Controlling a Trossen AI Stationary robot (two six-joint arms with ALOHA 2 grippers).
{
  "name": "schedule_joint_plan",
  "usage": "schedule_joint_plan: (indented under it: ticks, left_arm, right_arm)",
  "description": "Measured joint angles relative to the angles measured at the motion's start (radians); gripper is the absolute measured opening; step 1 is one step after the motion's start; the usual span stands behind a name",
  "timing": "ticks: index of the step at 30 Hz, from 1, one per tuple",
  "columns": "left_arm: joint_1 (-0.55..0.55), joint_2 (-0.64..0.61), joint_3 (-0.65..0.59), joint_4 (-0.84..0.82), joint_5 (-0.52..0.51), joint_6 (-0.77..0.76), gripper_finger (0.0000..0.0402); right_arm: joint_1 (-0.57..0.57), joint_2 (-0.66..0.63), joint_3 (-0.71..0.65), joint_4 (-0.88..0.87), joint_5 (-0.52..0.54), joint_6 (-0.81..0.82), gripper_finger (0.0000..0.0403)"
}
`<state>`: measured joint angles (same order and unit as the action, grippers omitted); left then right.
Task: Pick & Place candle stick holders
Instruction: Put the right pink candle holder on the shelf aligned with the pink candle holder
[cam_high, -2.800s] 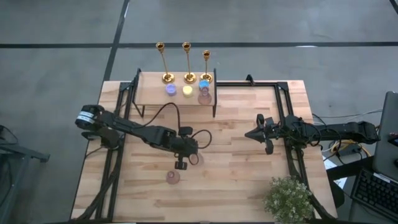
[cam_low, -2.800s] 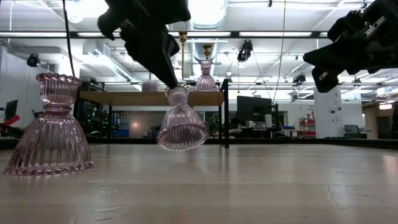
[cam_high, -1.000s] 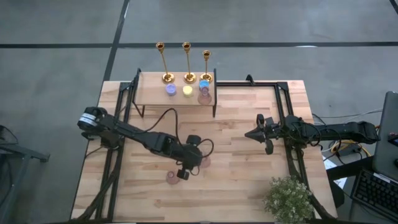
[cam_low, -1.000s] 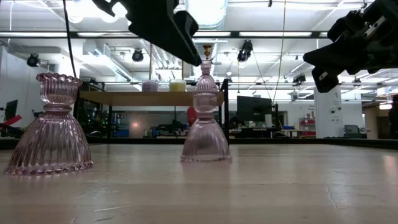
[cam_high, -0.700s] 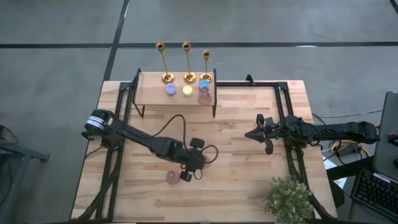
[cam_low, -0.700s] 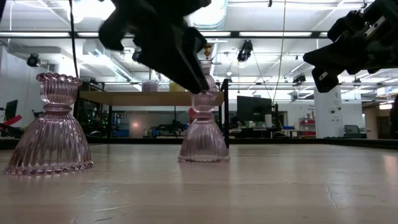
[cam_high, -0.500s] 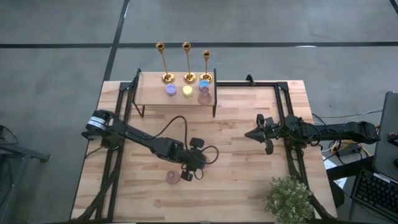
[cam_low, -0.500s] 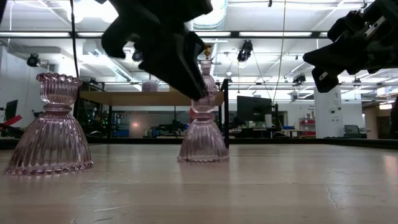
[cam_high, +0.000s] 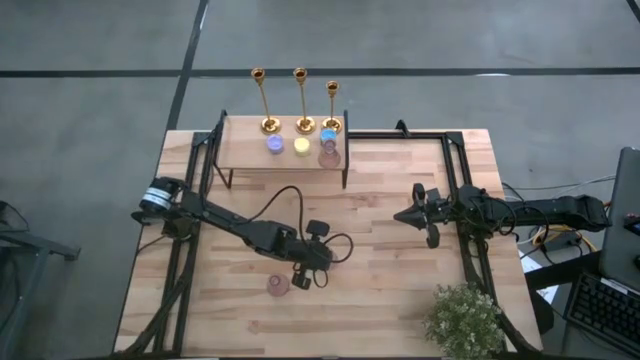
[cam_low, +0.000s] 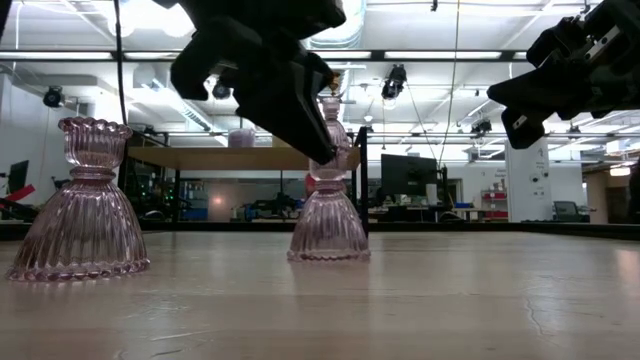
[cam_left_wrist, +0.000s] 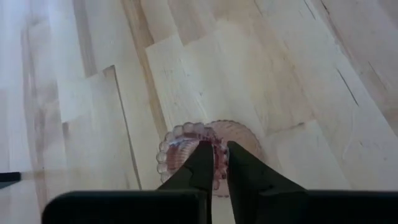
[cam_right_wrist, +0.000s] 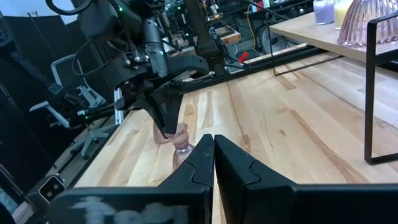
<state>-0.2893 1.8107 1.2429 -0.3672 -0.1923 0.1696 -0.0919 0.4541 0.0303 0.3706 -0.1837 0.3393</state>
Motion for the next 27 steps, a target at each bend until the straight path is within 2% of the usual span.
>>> schedule_joint_plan:
  ticks: [19, 27]
  left_arm:
    - [0.023, -0.065, -0.006, -0.049, -0.001, -0.047, 0.0022]
    - [0.026, -0.065, 0.047, -0.106, -0.001, -0.027, 0.0009]
  right_arm:
    - [0.000, 0.000, 0.000, 0.000, 0.000, 0.000, 0.0008]
    - [0.000, 0.000, 0.000, 0.000, 0.000, 0.000, 0.0008]
